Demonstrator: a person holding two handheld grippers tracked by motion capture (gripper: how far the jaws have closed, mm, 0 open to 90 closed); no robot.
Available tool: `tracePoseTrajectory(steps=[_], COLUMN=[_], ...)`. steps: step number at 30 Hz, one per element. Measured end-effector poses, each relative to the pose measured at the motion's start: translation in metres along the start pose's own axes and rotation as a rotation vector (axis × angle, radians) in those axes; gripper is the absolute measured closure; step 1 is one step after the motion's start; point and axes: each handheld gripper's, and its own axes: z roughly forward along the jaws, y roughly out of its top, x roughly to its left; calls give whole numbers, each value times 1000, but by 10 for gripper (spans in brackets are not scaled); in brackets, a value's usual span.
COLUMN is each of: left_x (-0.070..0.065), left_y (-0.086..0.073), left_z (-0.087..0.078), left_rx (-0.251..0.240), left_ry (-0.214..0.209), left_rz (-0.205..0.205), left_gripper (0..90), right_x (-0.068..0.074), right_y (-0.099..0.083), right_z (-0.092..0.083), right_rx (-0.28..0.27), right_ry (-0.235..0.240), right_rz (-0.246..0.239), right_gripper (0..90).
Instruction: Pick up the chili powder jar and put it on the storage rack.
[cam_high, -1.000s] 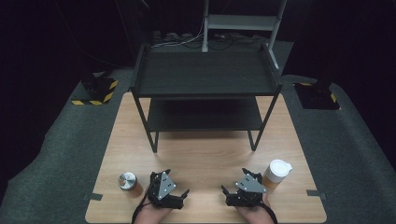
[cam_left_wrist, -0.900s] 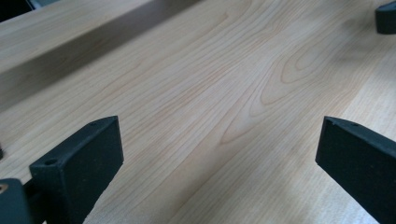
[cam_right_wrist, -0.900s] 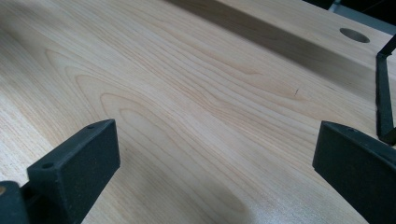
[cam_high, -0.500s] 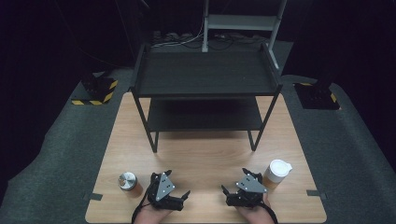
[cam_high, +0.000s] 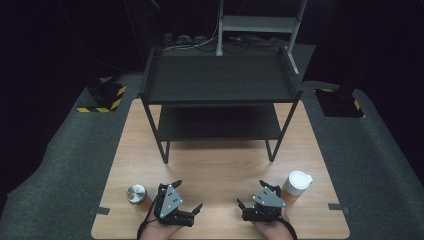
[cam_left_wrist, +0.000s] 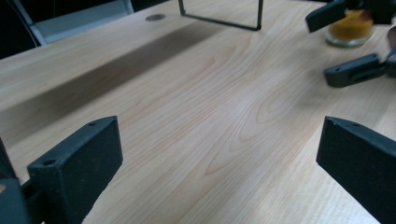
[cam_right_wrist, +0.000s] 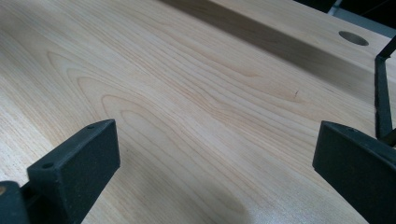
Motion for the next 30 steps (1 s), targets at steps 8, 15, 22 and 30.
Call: tracePoseTrajectory(steps=[8,15,22,30], left_x=[1,5,8,11], left_y=[5,7,7,4], left_z=[-17,-33,-45,-56], left_rx=[-41,-66,-84,-84], left_ry=[7,20,57,98], left_rz=[-2,-14,-18,-19], left_gripper=[5,5,5,5], right_x=[0,-1,-1,-1], right_y=[-1,-1,-1,-1], right_z=[0,0,0,0], right_rx=[-3,-4,-3,-4], right_ry=[2,1,2,4], right_rz=[1,7,6,8], right_gripper=[0,0,0,0])
